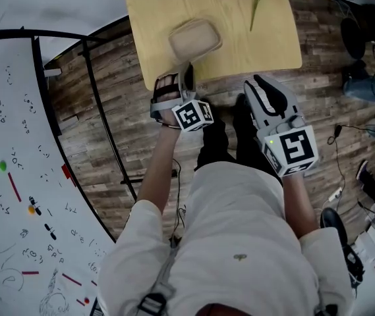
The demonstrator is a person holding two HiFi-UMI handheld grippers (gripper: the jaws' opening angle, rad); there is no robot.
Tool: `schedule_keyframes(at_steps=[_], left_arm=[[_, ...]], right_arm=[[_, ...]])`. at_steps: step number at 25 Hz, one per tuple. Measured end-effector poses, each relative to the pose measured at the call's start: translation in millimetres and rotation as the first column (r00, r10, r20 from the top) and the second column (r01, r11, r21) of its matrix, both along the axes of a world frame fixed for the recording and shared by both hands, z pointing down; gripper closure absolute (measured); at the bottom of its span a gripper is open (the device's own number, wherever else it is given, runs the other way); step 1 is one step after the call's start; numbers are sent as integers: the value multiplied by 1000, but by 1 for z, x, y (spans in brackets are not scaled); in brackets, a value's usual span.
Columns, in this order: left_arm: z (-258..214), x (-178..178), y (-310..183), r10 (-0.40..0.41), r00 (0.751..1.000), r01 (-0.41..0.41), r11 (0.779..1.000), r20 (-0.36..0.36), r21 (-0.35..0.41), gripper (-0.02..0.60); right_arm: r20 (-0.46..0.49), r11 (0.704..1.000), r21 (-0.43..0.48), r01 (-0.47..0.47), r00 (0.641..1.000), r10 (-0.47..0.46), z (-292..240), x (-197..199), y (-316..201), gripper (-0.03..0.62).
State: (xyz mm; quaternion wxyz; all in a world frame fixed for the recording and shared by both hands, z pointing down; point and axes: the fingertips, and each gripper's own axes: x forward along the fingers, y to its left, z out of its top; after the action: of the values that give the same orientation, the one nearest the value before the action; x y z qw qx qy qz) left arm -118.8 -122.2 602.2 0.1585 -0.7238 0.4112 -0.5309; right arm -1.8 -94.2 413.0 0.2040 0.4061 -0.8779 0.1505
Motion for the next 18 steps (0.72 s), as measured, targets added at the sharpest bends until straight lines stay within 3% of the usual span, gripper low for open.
schedule_keyframes(at_steps=[18], left_arm=[[-71,25,18,-127,989,131,990,-82,54,534]], right_arm=[[31,996,42,78,996,-79,-22,33,7,505]])
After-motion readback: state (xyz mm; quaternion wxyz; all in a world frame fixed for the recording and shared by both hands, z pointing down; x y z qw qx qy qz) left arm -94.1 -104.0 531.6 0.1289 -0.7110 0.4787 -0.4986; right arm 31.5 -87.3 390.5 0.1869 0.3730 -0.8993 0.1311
